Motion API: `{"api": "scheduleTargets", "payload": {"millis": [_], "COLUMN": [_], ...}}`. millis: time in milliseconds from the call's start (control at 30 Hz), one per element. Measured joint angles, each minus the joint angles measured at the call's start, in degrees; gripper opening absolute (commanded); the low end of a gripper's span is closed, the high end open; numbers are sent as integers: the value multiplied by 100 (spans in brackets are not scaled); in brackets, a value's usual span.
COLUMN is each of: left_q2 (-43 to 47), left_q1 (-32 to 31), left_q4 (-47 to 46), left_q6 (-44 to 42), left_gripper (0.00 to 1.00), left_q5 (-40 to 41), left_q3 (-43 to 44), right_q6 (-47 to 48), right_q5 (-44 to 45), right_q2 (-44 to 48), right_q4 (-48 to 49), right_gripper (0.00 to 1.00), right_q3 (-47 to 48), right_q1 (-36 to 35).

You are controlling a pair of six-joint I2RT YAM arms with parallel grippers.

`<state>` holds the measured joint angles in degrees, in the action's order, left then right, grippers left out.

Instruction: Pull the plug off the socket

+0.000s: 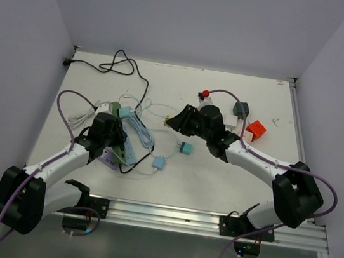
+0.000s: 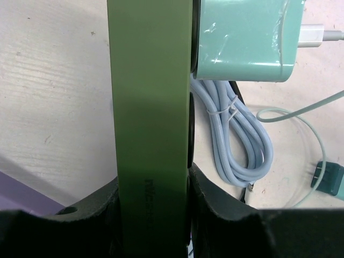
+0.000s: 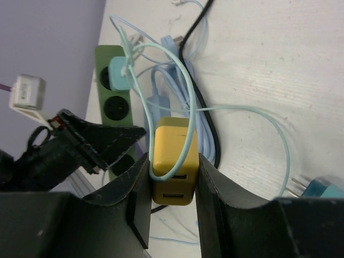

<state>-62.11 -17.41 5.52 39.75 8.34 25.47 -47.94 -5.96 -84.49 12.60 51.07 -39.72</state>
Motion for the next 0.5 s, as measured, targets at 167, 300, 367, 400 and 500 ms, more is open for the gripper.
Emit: {"api": "scheduleTargets", "payload": {"millis": [167, 300, 367, 400, 500], "left_q2": [157, 343, 374, 376, 376], "left_q1": [0, 0, 0, -2, -33], "left_q4": [-7, -22, -63, -81, -125], "left_q6": [-46, -92, -125, -136, -138], "left_gripper": [0, 0, 0, 0, 0], "left_q5": [-96, -262, -372, -420, -516], "left_q3": [0, 0, -2, -2, -9], "right_q6": [68, 66, 63, 59, 61], "right_q5": [-109, -247, -363, -415, -566], "right_q2": [-468, -708, -782, -804, -813], "right_q4": [-105, -96, -72, -61, 4], "right_gripper": [3, 11, 16, 18, 22], "right_q3": [-92, -369, -472, -487, -496], "right_q1": [4, 7, 4, 4, 4]}}
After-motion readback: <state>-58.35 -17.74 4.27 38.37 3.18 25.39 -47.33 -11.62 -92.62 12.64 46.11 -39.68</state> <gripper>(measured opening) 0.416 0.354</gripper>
